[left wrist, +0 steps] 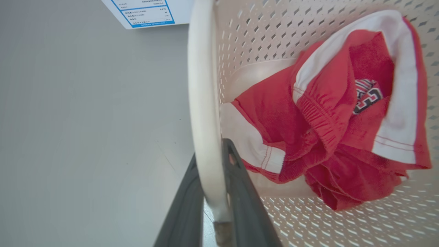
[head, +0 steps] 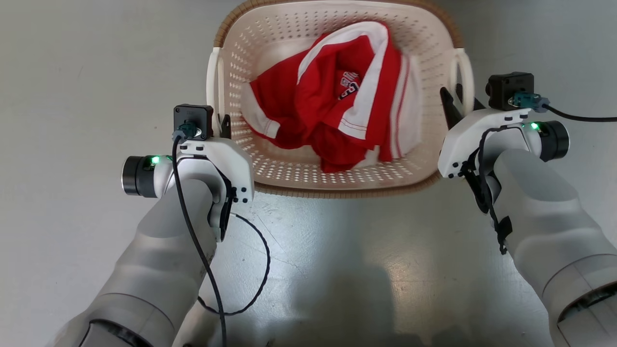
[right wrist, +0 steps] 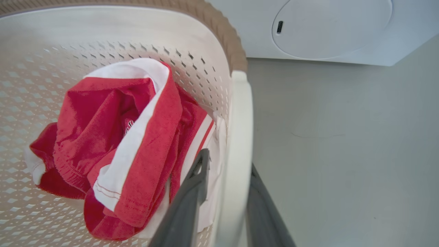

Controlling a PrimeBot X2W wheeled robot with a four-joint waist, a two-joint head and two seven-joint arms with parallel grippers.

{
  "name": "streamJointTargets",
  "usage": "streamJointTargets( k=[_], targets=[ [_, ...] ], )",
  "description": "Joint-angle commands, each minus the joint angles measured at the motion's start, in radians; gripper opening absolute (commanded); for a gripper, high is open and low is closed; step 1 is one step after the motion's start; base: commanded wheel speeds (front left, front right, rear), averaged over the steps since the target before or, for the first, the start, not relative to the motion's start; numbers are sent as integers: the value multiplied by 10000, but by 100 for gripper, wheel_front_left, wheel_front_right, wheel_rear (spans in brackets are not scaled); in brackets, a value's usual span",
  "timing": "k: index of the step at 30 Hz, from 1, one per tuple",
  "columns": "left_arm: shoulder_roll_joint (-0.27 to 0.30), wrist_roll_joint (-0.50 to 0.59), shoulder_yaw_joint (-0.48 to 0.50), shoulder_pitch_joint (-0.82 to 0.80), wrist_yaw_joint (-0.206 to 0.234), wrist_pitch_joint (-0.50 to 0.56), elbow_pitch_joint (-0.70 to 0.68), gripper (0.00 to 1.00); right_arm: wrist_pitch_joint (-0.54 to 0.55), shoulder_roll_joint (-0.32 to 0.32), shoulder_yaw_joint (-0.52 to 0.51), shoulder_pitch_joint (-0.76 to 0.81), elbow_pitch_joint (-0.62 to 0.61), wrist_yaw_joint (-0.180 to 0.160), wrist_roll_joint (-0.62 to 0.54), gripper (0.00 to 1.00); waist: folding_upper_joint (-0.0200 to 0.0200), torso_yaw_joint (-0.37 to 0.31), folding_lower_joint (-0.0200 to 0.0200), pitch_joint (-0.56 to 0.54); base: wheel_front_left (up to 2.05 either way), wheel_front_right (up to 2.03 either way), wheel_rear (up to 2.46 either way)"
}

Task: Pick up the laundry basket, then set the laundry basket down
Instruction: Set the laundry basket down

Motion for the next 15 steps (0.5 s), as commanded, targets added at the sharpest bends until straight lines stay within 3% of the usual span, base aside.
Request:
streamJointTargets(
  k=[1,2,4,5,6,8,15],
  targets=[
    [245,121,188,-33,90,-62,-77,0,-196,333,82,301,-154,148,-160,45,0,-1,0,-14,0,0,0],
    [231,122,212,-19,76,-62,-61,16,-198,333,40,320,-154,148,-211,60,0,-2,0,-24,0,0,0],
    [205,92,264,13,43,-62,10,30,-195,333,-52,351,-154,148,-302,79,0,-4,0,-44,0,0,0],
    [194,75,285,24,35,-62,51,37,-202,333,-104,356,-154,148,-351,99,0,-7,0,-55,0,0,0],
    [183,56,303,34,27,-62,97,45,-215,333,-153,353,-154,148,-411,100,0,-10,0,-63,0,0,0],
    [164,5,334,54,25,-62,204,100,-245,333,-254,341,-154,148,-508,100,0,-10,0,-84,0,0,0],
    [136,-43,369,76,20,-62,331,100,-358,333,-438,386,-154,148,-610,100,0,-52,0,-332,0,0,0]
  ],
)
